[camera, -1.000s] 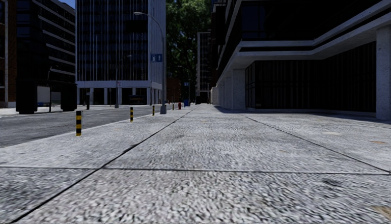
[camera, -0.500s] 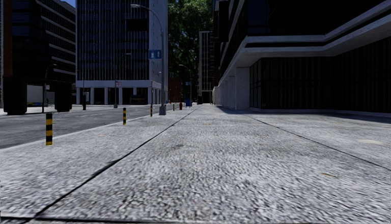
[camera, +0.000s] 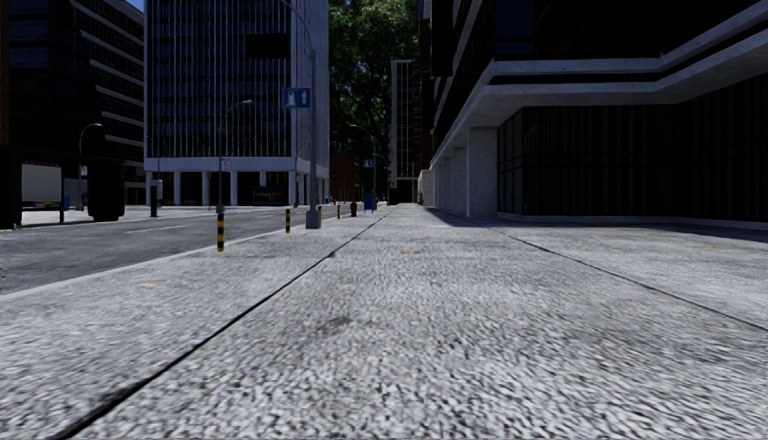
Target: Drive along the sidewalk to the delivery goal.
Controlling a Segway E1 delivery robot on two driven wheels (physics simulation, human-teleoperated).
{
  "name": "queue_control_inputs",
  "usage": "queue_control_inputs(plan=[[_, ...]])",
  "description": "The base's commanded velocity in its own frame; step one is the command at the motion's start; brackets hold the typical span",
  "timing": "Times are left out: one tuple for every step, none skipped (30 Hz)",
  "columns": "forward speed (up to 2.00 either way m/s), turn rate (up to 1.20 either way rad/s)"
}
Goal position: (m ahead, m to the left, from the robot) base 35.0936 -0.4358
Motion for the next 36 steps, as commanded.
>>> queue_control_inputs(plan=[[2.0, 0.0], [2.0, 0.0], [2.0, 0.0], [2.0, 0.0], [2.0, 0.0], [2.0, 0.0], [2.0, 0.0], [2.0, 0.0], [2.0, 0.0], [2.0, 0.0], [2.0, 0.0], [2.0, 0.0], [2.0, 0.0], [2.0, 0.0], [2.0, 0.0], [2.0, 0.0], [2.0, 0.0], [2.0, 0.0], [2.0, 0.0], [2.0, 0.0], [2.0, 0.0], [2.0, 0.0], [2.0, 0.0], [2.0, 0.0], [2.0, 0.0], [2.0, 0.0], [2.0, 0.0], [2.0, -0.02], [2.0, -0.02], [2.0, -0.04], [2.0, -0.09], [2.0, -0.11], [2.0, -0.11], [2.0, -0.11], [2.0, -0.11], [2.0, -0.11]])
